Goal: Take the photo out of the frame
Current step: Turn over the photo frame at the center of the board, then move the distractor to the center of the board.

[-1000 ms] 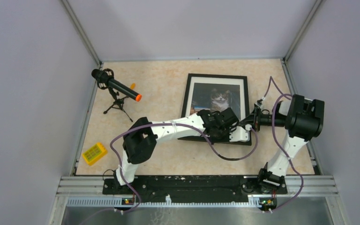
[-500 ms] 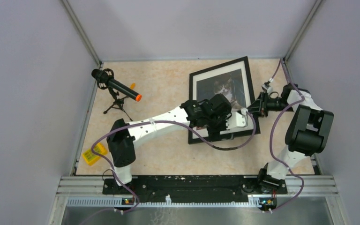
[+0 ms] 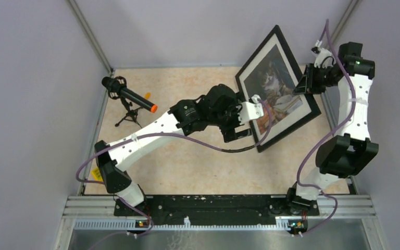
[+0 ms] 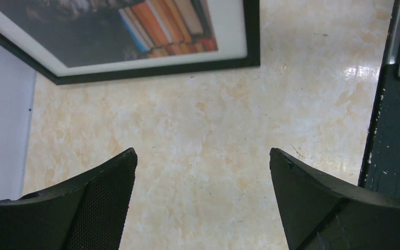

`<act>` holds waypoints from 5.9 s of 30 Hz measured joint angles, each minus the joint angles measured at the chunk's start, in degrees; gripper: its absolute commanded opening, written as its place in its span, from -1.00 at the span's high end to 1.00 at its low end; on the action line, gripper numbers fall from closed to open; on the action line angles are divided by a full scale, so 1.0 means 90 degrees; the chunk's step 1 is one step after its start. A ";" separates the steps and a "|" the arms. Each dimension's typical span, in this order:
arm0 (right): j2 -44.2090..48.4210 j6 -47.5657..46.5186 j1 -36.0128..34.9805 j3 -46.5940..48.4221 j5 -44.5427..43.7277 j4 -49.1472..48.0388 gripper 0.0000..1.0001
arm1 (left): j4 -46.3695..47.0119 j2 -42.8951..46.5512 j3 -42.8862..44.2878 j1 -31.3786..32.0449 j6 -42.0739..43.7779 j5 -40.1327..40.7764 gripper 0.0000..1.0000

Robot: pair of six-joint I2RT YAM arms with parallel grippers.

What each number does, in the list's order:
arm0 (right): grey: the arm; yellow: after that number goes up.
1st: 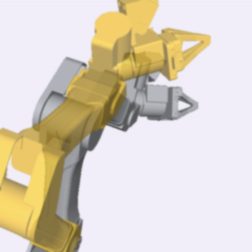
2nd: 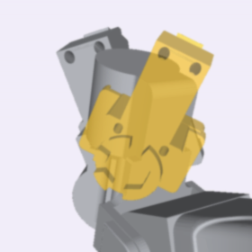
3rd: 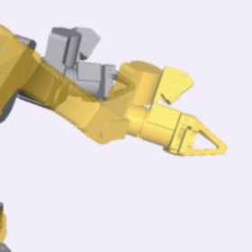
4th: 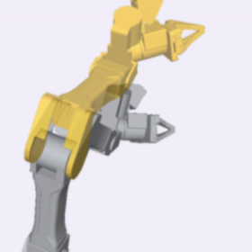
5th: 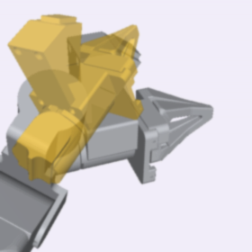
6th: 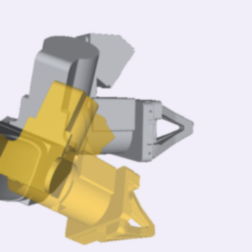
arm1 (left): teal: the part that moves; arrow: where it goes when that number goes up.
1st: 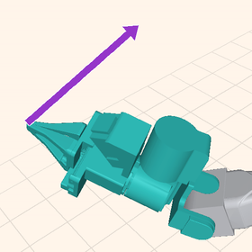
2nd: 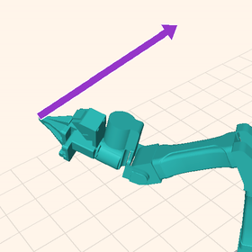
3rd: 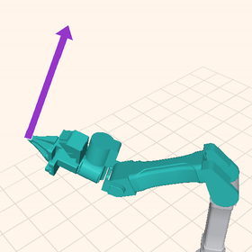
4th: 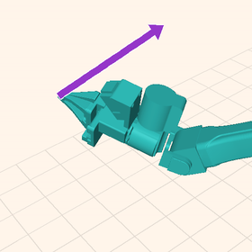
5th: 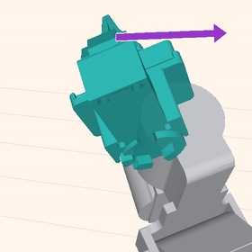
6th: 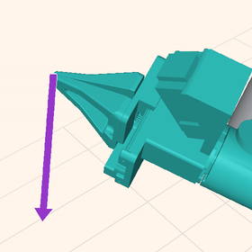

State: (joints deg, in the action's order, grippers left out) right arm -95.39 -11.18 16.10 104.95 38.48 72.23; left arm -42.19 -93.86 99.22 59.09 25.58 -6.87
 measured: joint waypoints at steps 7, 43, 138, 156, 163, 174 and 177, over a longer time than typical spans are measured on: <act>0.0000 -0.0865 -0.1032 0.1154 -0.1700 0.0168 1.00 | 0.0087 0.0211 0.0000 -0.0605 -0.0442 -0.0202 -0.98; 0.3041 -0.3920 -0.6691 -0.7383 -0.7832 -0.7453 1.00 | 0.1180 0.1455 0.0262 -0.2358 -0.1741 0.0534 -0.97; -0.1117 -0.0729 -0.0714 -0.3553 -0.1977 -0.5593 -0.77 | 0.5899 -0.3101 -0.2487 -0.3650 0.2545 0.5435 -0.11; -0.1117 -0.0731 -0.0714 -0.3555 -0.1926 -0.5598 -0.77 | 0.8901 -0.3291 -0.3859 -0.4427 0.4534 0.5778 -0.06; -0.1117 -0.0731 -0.0714 -0.3563 -0.1923 -0.5595 -0.77 | 0.9887 -0.3354 -0.4255 -0.4512 0.5168 0.5855 -0.06; -0.1117 -0.0733 -0.0714 -0.3568 -0.1836 -0.5591 -0.77 | 1.0217 -0.2807 -0.5299 -0.4082 0.5348 0.5887 -0.28; -0.1117 -0.0733 -0.0714 -0.3575 -0.1824 -0.5591 -0.77 | 1.0185 -0.2523 -0.5581 -0.3815 0.5384 0.5899 -0.34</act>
State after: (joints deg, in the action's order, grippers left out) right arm -105.45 -17.78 9.67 72.77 22.06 21.91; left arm 49.47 -116.57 48.99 24.75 74.04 46.22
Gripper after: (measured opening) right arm 0.885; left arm 0.642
